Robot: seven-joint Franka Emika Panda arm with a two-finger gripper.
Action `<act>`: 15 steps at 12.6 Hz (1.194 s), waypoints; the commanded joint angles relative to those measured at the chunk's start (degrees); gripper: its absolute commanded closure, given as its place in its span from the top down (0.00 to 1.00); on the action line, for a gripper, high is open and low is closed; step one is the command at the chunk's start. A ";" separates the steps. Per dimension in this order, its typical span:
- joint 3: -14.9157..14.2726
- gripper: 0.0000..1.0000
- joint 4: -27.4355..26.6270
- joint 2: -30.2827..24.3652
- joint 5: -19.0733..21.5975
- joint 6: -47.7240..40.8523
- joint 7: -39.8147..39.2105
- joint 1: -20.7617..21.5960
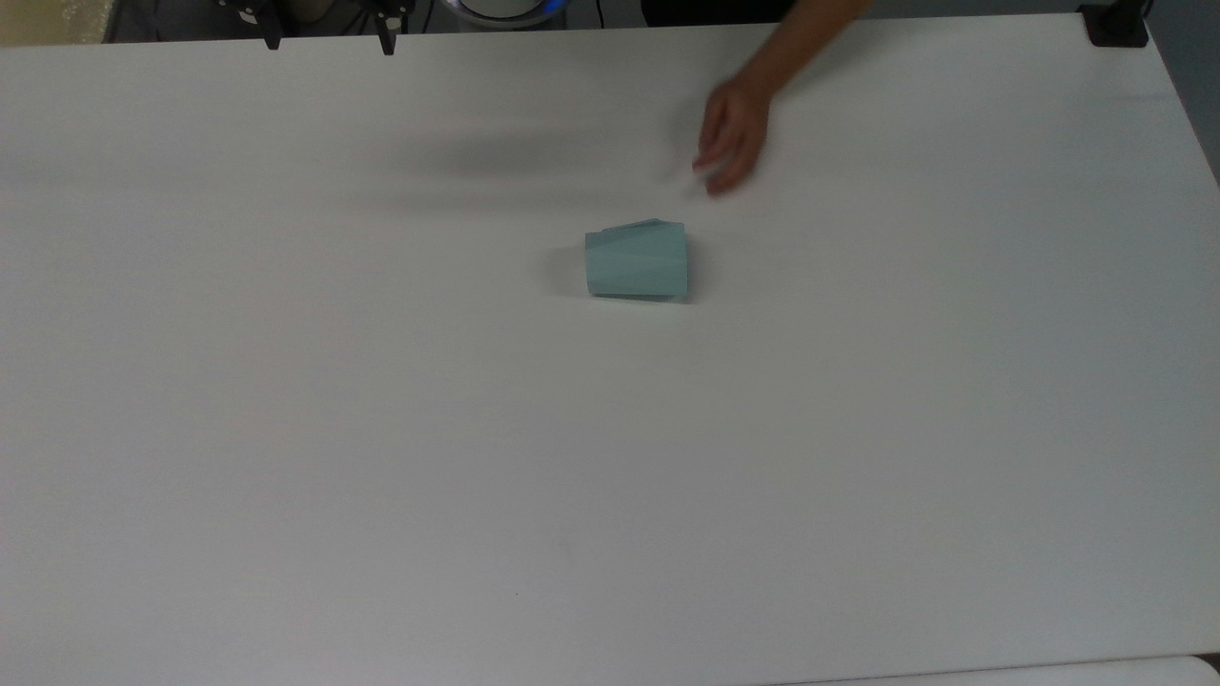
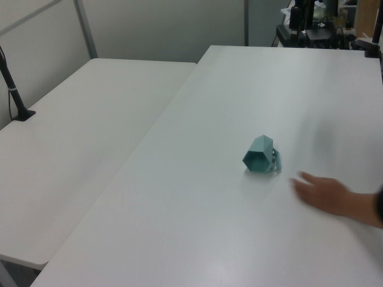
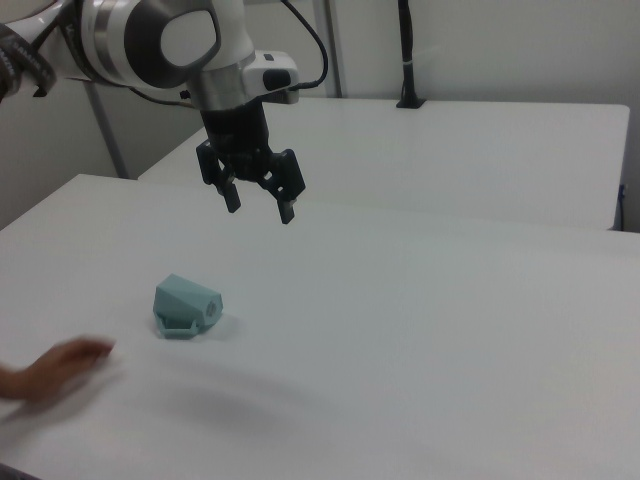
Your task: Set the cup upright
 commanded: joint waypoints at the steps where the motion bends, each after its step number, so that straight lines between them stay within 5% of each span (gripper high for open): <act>1: 0.22 1.00 -1.67 -1.63 -1.40 -1.23 -0.65 -0.11; 10: -0.22 1.00 -1.50 -1.11 1.30 -1.66 3.20 0.58; 15: 1.18 1.00 2.27 1.97 -3.33 -1.31 15.68 9.98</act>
